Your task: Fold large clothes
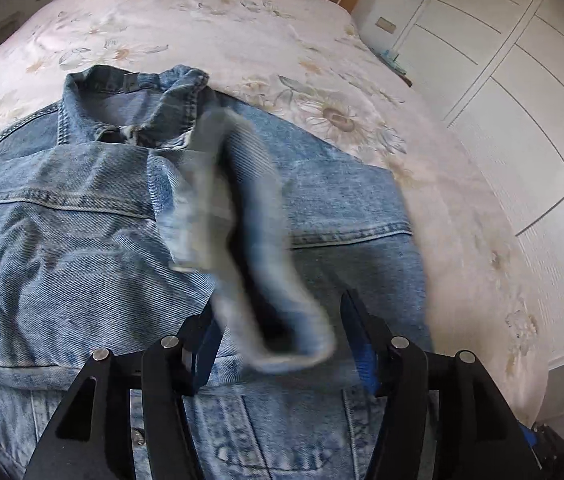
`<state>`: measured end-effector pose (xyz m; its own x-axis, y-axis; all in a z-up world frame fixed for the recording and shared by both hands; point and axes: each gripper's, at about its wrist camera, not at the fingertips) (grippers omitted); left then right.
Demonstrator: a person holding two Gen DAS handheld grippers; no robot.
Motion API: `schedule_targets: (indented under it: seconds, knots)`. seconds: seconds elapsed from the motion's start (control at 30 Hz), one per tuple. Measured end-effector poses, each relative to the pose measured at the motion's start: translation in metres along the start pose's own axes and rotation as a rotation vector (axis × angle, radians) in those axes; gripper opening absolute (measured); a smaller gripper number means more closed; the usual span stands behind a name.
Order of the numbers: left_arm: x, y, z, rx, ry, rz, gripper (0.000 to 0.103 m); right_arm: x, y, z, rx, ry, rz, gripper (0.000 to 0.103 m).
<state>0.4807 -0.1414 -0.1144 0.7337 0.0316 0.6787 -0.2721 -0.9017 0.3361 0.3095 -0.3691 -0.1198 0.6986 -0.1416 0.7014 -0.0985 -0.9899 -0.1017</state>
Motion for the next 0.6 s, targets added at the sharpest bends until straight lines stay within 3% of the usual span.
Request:
schedule_targets:
  seconds: [0.17, 0.3, 0.6]
  knots:
    - [0.007, 0.01, -0.009, -0.059, 0.026, 0.03, 0.052, 0.007, -0.007, -0.001, 0.006, 0.01, -0.011, 0.064]
    - [0.017, -0.002, -0.025, -0.065, 0.07, 0.038, 0.052, 0.019, -0.024, 0.002, 0.026, 0.022, -0.049, 0.064]
    - [0.034, -0.111, -0.062, 0.134, 0.123, 0.057, 0.052, 0.077, -0.126, 0.05, 0.173, 0.067, -0.181, 0.064]
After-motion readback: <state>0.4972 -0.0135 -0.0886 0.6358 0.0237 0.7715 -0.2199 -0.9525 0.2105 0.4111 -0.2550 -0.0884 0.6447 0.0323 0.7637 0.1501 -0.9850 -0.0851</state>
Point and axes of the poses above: each gripper's, at about its wrist camera, not at the fingertips, and z roughly the way its jaws point, y to its right, x to its top, and after that the axes turned 14 degrees about y, right-handed
